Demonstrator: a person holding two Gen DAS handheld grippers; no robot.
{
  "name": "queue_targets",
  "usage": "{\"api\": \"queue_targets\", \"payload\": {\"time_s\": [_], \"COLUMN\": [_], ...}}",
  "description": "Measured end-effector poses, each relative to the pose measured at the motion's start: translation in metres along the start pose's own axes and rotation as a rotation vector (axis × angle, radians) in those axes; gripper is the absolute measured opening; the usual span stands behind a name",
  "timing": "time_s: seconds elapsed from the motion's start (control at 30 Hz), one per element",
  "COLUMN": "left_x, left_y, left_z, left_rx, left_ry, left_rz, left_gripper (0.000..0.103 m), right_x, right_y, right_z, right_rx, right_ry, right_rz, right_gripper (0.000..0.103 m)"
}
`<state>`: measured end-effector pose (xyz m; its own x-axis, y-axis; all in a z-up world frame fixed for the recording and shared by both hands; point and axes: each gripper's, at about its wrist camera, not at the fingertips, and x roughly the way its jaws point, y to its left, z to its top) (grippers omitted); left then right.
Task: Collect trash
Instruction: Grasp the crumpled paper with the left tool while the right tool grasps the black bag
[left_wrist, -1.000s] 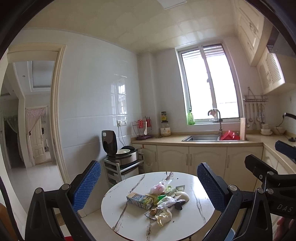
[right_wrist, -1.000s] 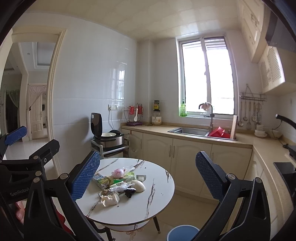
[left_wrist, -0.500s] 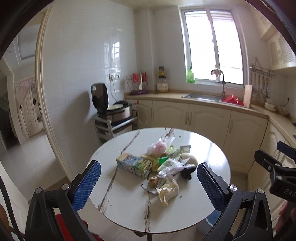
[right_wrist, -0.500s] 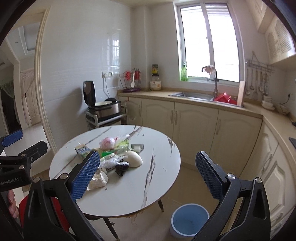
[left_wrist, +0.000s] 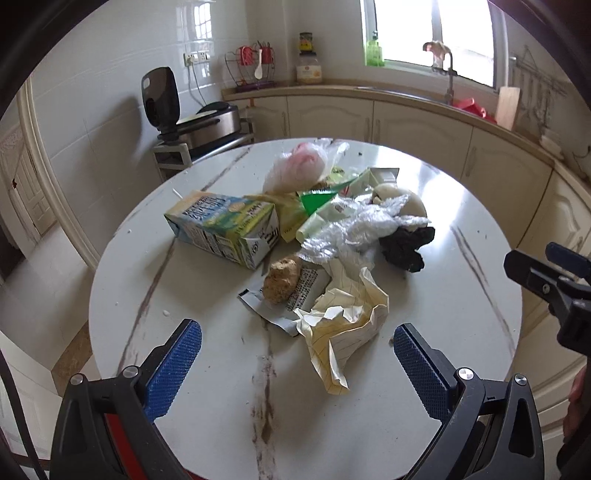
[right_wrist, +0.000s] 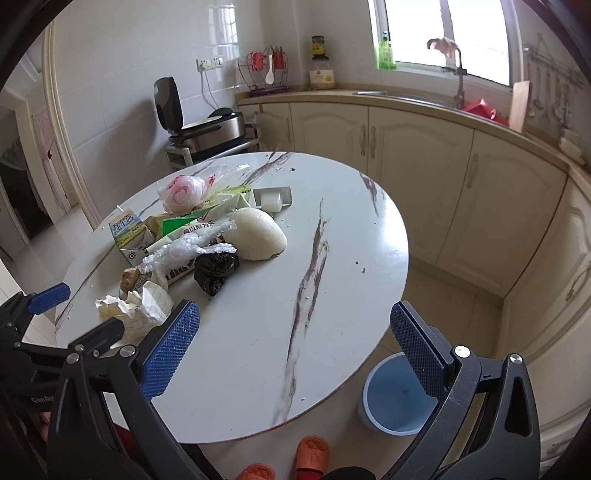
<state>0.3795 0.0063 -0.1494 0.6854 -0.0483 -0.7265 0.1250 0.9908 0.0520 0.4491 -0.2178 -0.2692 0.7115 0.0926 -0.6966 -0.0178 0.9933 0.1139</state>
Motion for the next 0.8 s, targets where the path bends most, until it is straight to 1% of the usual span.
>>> {"api": "queue_targets", "payload": {"time_s": [0.03,0.07,0.1,0.13,0.2,0.23,0.27,0.3,0.43,0.5,0.57,0.6,0.67,0.7,0.77,0.8], "left_x": [0.006,0.014,0.02,0.022,0.029,0.031,0.034,0.033,0.031,0.026,0.022,0.021,0.018,0.015,0.012,0.009], "left_y": [0.001,0.002,0.004,0.006,0.014,0.018,0.027,0.035,0.054,0.063,0.069,0.072,0.08,0.085,0.089,0.087], "left_z": [0.004,0.009,0.012,0.016,0.022,0.024,0.025,0.025,0.027,0.029,0.023,0.021,0.017,0.012,0.01,0.006], "left_rx": [-0.004,-0.009,-0.011,-0.015,-0.032,-0.046,-0.058,-0.066,-0.069,-0.071,-0.067,-0.066,-0.075,-0.078,-0.078,-0.077], "left_ry": [0.009,0.015,0.018,0.02,0.025,0.026,0.029,0.034,0.032,0.025,0.025,0.029,0.029,0.029,0.025,0.024], "left_rz": [-0.005,-0.013,-0.024,-0.038,-0.097,-0.134,-0.164,-0.177,-0.219,-0.242,-0.249,-0.254,-0.268,-0.272,-0.27,-0.271], "left_gripper": [0.1,0.097,0.088,0.083,0.059,0.05,0.033,0.022,0.022,0.022,0.022,0.022,0.022,0.022,0.022,0.022], "right_x": [0.004,0.008,0.012,0.016,0.024,0.029,0.032,0.036,0.056,0.065,0.074,0.078,0.085,0.09,0.093,0.095], "right_y": [-0.002,-0.002,-0.003,-0.001,0.003,0.004,0.007,0.009,0.023,0.029,0.038,0.041,0.044,0.045,0.047,0.048], "right_z": [0.001,0.003,0.004,0.007,0.011,0.013,0.014,0.016,0.02,0.021,0.023,0.024,0.026,0.027,0.03,0.031], "right_rx": [0.004,0.005,0.001,-0.006,-0.018,-0.025,-0.03,-0.035,-0.053,-0.04,-0.046,-0.04,-0.02,-0.011,-0.02,-0.019], "right_ry": [0.008,0.012,0.018,0.024,0.033,0.04,0.047,0.057,0.104,0.114,0.117,0.121,0.125,0.139,0.129,0.136], "right_rz": [0.005,0.013,0.022,0.027,0.029,0.033,0.042,0.056,0.11,0.148,0.162,0.167,0.207,0.215,0.203,0.216], "right_gripper": [0.103,0.103,0.103,0.103,0.103,0.103,0.103,0.103,0.103,0.103,0.102,0.098,0.094,0.088,0.079,0.06]}}
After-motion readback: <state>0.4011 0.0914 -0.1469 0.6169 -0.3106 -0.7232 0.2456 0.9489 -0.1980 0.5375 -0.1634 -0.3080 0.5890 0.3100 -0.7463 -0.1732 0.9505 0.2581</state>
